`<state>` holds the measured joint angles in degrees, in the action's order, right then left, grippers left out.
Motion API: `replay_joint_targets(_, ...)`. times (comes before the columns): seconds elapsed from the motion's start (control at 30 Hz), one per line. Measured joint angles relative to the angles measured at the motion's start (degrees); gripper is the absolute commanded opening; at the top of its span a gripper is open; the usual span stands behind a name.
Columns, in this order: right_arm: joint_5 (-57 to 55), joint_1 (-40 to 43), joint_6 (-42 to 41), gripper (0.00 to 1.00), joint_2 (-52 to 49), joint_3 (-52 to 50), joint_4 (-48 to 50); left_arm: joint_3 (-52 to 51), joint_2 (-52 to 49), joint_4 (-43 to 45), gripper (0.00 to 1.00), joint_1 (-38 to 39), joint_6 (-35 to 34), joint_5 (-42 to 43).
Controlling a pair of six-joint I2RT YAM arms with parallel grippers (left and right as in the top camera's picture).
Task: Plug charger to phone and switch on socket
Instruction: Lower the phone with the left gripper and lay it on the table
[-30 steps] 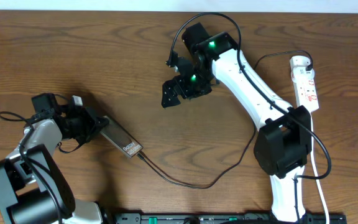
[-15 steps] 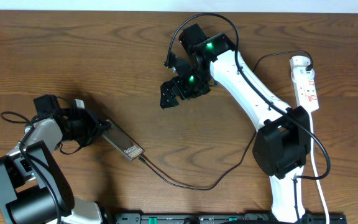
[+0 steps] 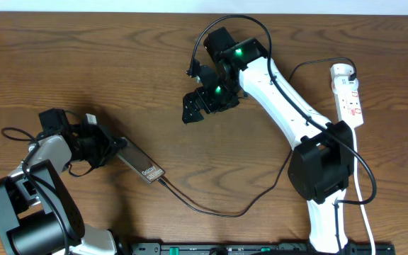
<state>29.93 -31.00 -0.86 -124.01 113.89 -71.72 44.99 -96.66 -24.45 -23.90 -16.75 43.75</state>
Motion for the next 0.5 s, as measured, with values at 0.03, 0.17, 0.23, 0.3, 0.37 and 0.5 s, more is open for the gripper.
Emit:
replay_joint_targets(0.03, 0.0, 0.0, 0.0, 0.99, 0.0, 0.0, 0.0, -0.15, 0.0, 0.02, 0.07, 0.0, 0.0, 0.0)
replay_joint_targets(0.17, 0.0, 0.0, 0.0, 0.99, 0.0, 0.0, 0.0, -0.66, 0.0, 0.0, 0.07, 0.0, 0.0, 0.04)
replay_joint_targets(0.23, 0.0, 0.0, 0.0, 0.99, 0.0, 0.0, 0.0, -0.96, 0.0, 0.0, 0.07, 0.0, 0.0, 0.07)
replay_joint_targets(0.3, 0.0, 0.0, 0.0, 0.99, 0.0, 0.0, 0.0, -1.36, 0.0, -0.02, 0.07, 0.0, -0.02, 0.07)
replay_joint_targets(0.37, 0.0, 0.0, 0.0, 0.99, 0.0, 0.0, 0.0, -1.75, 0.0, -0.04, 0.07, 0.0, -0.02, 0.07)
replay_joint_targets(0.5, 0.0, 0.0, 0.0, 0.99, 0.0, 0.0, 0.0, -2.21, 0.0, -0.02, 0.07, 0.0, -0.02, 0.35)
